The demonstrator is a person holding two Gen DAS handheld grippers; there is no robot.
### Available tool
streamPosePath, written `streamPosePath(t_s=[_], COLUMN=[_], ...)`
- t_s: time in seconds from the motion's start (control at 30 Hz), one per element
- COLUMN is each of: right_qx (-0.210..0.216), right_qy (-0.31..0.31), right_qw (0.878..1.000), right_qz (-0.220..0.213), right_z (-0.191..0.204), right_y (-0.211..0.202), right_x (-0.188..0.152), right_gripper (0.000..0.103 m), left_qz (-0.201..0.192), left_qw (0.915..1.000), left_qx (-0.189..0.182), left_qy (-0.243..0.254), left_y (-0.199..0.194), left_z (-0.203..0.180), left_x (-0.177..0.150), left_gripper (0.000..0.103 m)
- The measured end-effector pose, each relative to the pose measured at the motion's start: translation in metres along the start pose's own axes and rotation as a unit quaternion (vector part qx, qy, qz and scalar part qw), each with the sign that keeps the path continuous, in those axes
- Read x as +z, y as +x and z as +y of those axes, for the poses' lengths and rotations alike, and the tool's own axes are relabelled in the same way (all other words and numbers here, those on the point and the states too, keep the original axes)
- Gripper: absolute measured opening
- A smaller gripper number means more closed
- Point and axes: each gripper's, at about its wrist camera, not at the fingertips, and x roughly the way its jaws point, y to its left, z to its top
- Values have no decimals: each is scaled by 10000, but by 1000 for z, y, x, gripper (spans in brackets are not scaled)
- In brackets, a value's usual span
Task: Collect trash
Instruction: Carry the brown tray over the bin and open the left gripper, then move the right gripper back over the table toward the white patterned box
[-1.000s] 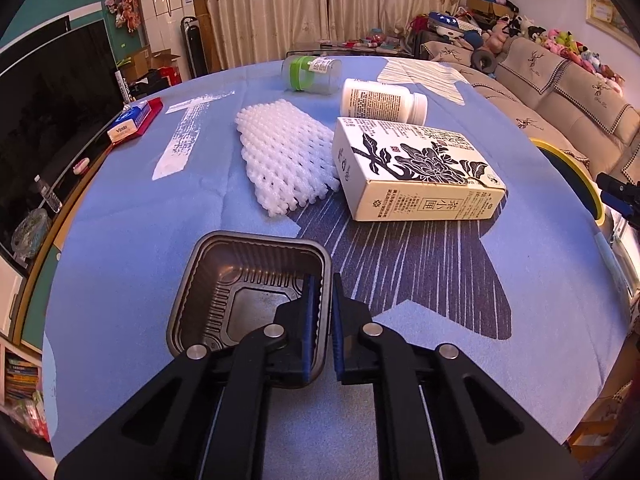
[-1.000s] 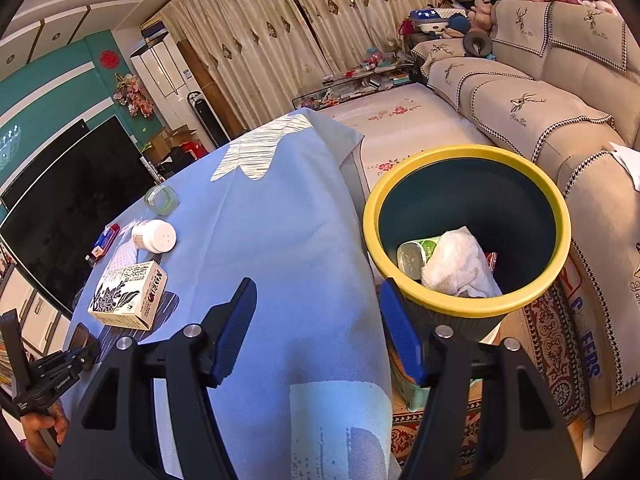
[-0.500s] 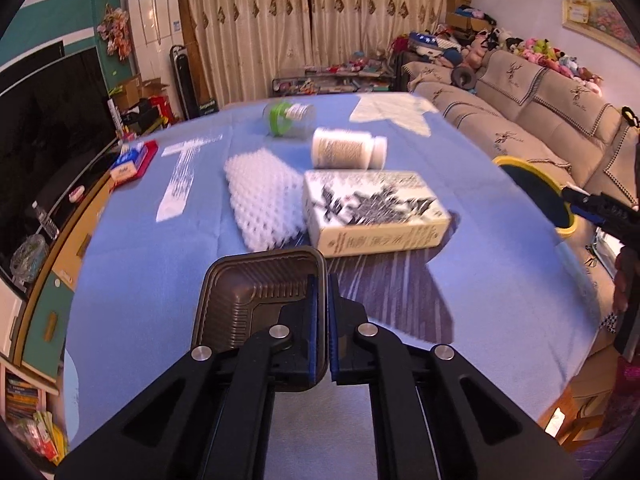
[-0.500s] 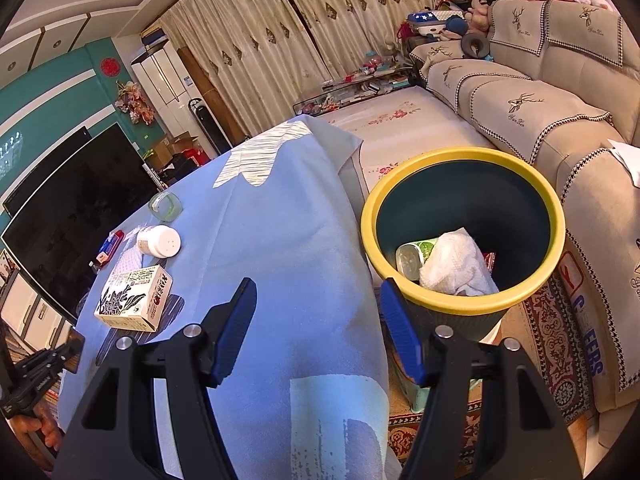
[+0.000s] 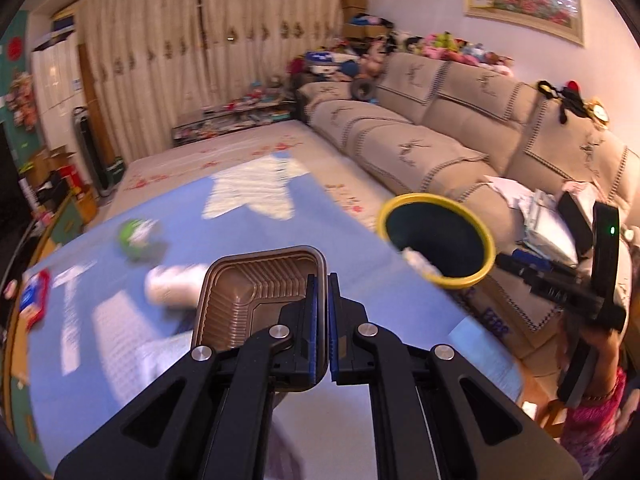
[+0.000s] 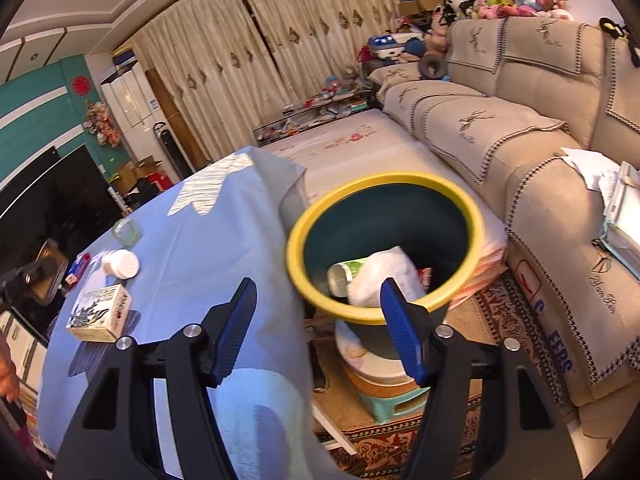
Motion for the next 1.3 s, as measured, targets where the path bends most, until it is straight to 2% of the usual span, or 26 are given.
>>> streamPosePath(t_s=[0.13,0.37,0.5,0.67,0.73,0.77,0.8,0.83,0.93,1.03,1.1,1.17,1.3], right_qx=[-285,-566,-655,-732,-737,-732,-723,-709,-656,-584,-518,-453,-297], right_qy=[193,525,701,857,893,901,902,897,854,800,745,679,489], right_qw=[9994,9969,9954,9936,9933,9932,9933,9934,9942,9951,9958,9966,9982], right_qz=[-100,-143,-72,-53,-37,-23,-10,-4,23,62,103,135,202], right_z=[-26,-64,-84,-101,-103,-104,-103,-103,-101,-95,-89,-81,-59], right_y=[-5,-8,-6,-10,-10,-9,-8,-8,-6,-2,0,2,7], right_x=[1,-3,-7,-10,-11,-12,-12,-13,-13,-14,-15,-15,-15], right_gripper=[61,61,61,61,61,61,62,62,62,62,62,62,63], left_qz=[163,577,902,1170,1221,1234,1207,1153,1022,547,164,-277,-835], left_qw=[9983,9900,9847,9812,9820,9833,9850,9865,9893,9951,9976,9987,9965], left_qx=[-464,-899,-1039,-1099,-1014,-908,-808,-758,-743,-595,-489,-331,-32], left_qy=[301,921,1066,1076,1024,984,931,882,723,569,457,263,-85], left_y=[47,136,189,241,256,263,269,271,261,220,184,142,68], left_z=[-45,-130,-168,-193,-195,-195,-194,-193,-183,-164,-152,-137,-97], left_x=[40,90,103,108,108,108,109,109,112,115,115,110,86], left_gripper=[5,5,5,5,17,46,67,68,68,69,82,90,97])
